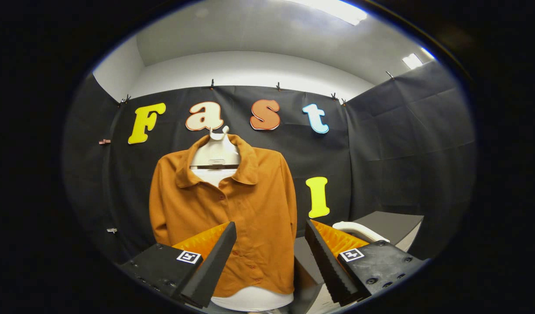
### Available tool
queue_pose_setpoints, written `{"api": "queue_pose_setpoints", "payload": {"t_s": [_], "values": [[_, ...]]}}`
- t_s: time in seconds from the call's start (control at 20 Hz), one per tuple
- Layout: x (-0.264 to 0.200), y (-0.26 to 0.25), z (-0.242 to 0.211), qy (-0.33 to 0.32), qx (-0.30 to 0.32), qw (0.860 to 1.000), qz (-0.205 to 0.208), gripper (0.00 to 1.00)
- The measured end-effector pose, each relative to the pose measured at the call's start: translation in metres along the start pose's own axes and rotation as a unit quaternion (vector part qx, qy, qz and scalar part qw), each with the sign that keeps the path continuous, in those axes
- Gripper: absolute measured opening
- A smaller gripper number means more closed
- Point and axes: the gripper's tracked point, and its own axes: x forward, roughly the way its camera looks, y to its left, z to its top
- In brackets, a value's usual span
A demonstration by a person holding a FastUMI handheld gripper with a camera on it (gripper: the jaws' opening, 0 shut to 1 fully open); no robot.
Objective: Iron the clothes twice with a garment steamer, once on the left side and once on the right side.
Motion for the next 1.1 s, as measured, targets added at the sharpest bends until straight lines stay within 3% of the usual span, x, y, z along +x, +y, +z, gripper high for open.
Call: {"api": "queue_pose_setpoints", "payload": {"t_s": [0.6, 1.1], "values": [[0.113, -0.154, -0.032, 0.056, 0.007, 0.997, -0.052, 0.98], [0.169, -0.254, -0.087, 0.138, 0.020, 0.988, -0.062, 0.98]]}}
